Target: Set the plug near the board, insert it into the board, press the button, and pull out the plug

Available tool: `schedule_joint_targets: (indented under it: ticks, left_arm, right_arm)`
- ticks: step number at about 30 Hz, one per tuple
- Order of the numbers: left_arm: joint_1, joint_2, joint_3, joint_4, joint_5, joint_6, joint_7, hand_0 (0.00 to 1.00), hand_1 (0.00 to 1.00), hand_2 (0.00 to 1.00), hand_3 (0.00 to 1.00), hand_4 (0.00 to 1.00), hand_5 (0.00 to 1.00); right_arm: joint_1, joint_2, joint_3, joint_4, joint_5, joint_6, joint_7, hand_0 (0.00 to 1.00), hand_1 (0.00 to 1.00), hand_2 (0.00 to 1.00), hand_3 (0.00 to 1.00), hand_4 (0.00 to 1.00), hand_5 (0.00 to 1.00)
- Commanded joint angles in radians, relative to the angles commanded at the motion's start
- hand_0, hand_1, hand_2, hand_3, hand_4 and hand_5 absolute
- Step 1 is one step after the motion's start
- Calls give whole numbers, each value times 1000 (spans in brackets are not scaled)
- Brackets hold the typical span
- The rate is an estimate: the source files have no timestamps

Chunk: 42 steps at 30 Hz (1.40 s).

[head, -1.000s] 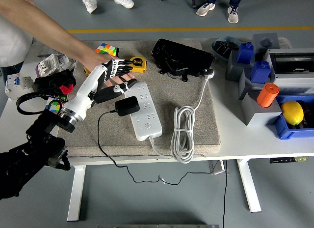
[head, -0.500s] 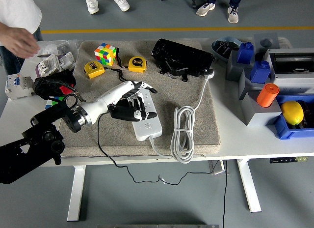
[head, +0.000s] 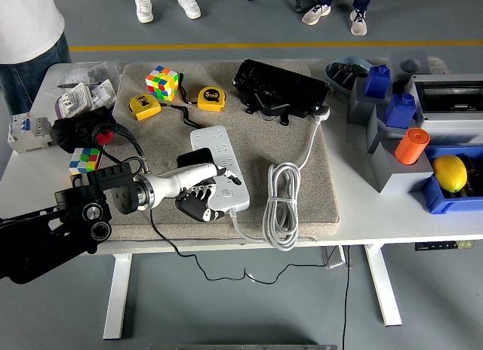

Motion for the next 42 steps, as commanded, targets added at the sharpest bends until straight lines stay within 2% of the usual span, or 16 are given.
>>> schedule_joint_targets:
  ticks: [6,17,42]
  left_arm:
    - [-18,-11,38,29,5,0,13,41,101,144,841,737,2]
    - [-21,-20,44,65,19,-1,32,40,101,146,834,720,2]
    - [-28,-22,73,86,20,-13,51,41,101,145,818,737,2]
  right_arm:
    - [-1,-1,0,1,0,0,0,697,694,665,571,998,492]
    - [0,2,4,1,-1,0,0,696,694,665,571,998,492]
    - [-1,4,19,4,-5,-1,1,696,694,665,571,998,491]
